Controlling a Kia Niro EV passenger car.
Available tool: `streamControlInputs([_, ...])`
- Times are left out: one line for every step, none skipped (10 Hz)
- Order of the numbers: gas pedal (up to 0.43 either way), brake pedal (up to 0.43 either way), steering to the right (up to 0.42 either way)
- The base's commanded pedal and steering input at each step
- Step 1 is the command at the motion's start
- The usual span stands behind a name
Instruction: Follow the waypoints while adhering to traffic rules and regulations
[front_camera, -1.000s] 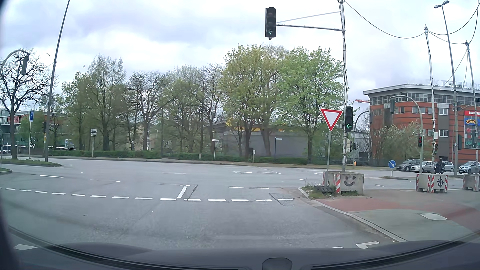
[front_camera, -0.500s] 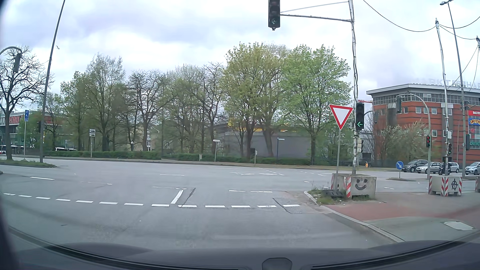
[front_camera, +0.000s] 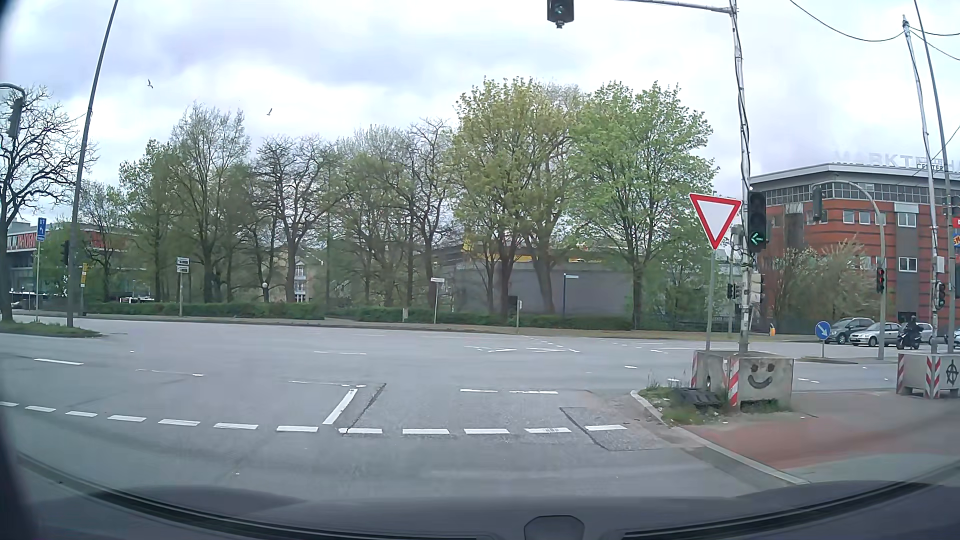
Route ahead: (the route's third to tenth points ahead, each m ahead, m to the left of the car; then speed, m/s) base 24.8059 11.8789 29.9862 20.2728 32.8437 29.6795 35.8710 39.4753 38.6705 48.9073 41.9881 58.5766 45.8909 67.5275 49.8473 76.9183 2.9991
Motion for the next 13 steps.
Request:
streamControlInputs([0.177, 0.006, -0.051])
streamControlInputs([0.177, 0.000, -0.053])
streamControlInputs([0.177, 0.006, -0.054])
streamControlInputs([0.177, 0.006, -0.056])
streamControlInputs([0.177, 0.006, -0.060])
streamControlInputs([0.177, 0.000, -0.060])
streamControlInputs([0.169, 0.000, -0.062])
streamControlInputs([0.169, 0.000, -0.062])
streamControlInputs([0.169, 0.000, -0.062])
streamControlInputs([0.169, 0.006, -0.062])
streamControlInputs([0.169, 0.000, -0.064])
streamControlInputs([0.169, 0.000, -0.066])
streamControlInputs([0.169, 0.006, -0.069])
